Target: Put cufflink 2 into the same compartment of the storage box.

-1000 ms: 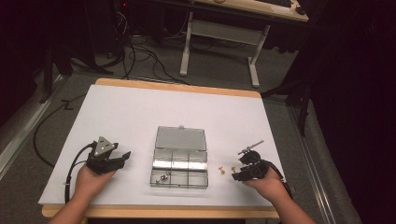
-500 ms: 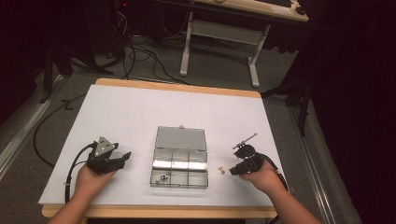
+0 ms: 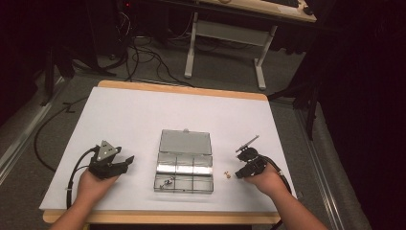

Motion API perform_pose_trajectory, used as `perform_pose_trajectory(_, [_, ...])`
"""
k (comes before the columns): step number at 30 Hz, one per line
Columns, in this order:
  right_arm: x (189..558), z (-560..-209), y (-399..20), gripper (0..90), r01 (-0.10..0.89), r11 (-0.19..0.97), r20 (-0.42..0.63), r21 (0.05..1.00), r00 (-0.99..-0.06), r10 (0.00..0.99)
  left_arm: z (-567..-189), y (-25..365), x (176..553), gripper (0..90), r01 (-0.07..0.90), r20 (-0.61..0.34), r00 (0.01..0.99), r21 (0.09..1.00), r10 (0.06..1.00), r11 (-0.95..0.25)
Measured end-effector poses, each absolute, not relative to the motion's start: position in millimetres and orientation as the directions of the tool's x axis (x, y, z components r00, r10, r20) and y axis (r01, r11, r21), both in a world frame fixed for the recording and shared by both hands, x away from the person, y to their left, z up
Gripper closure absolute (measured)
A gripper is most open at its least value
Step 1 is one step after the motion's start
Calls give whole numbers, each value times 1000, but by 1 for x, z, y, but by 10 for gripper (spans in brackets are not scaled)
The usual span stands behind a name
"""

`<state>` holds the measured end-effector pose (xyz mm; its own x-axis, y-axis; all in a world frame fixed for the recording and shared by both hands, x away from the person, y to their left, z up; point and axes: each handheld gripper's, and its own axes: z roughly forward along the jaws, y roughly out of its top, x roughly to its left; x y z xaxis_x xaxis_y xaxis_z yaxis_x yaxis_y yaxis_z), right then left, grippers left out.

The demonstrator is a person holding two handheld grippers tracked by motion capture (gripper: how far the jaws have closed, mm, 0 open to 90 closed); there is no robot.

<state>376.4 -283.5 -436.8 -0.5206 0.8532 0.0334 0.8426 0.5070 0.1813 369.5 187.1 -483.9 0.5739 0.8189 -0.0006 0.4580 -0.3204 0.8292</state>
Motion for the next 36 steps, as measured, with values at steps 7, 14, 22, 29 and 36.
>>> perform_pose_trajectory(7, [376,-438,-280,786,832,527,26,171,-539,842,-484,187,369,380,453,4,580,829,814,-327])
perform_pose_trajectory(14, [377,-433,-281,788,834,525,39,170,-538,842,-484,186,370,380,451,17,585,824,811,-343])
perform_pose_trajectory(22, [375,-425,-279,788,818,549,45,170,-563,825,-484,186,370,379,454,15,585,823,811,-343])
perform_pose_trajectory(29, [370,-412,-272,788,804,567,58,179,-584,810,-484,187,370,386,455,9,585,824,811,-338])
perform_pose_trajectory(36, [369,-399,-268,789,792,579,61,191,-599,799,-484,187,370,389,454,9,585,825,811,-337])
